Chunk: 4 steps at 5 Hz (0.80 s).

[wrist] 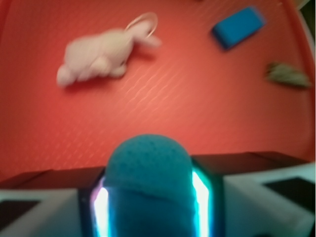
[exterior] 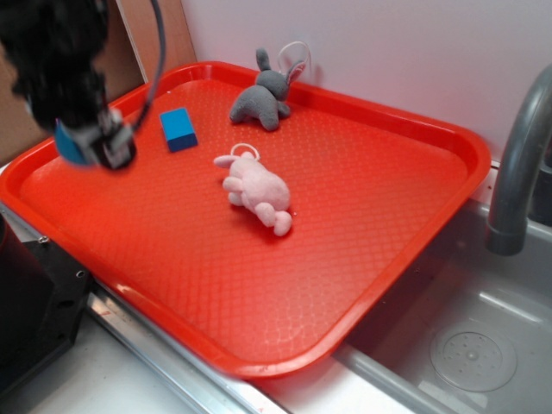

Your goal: Grab the blue ball.

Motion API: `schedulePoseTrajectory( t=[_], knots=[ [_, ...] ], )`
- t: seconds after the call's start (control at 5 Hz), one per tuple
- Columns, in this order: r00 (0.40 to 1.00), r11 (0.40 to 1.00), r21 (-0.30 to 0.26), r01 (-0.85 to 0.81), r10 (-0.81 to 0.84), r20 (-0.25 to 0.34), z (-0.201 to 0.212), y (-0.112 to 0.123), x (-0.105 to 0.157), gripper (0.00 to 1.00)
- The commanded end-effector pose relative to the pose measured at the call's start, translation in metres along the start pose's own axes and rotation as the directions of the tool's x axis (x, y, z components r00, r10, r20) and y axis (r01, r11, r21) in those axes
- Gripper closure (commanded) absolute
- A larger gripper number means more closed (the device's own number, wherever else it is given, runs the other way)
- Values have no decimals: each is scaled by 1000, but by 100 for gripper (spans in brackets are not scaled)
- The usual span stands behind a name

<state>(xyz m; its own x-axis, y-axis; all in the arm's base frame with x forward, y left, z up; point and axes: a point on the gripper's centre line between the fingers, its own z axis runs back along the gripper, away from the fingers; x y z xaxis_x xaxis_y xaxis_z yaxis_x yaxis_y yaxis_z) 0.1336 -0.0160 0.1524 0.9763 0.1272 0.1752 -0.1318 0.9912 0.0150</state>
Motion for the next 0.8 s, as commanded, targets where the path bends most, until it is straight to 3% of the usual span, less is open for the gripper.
schedulePoseTrajectory(
  t=[0.0, 0.2, 0.4, 0.6],
  knots=[
    [974, 972, 69, -225, 224, 18, 72, 52, 32, 100],
    [968, 967, 46, -251, 252, -7, 73, 65, 50, 100],
    [983, 983, 20, -184, 185, -9, 75, 60, 64, 100],
    [999, 997, 52, -49, 50, -4, 65, 43, 76, 100]
  ],
)
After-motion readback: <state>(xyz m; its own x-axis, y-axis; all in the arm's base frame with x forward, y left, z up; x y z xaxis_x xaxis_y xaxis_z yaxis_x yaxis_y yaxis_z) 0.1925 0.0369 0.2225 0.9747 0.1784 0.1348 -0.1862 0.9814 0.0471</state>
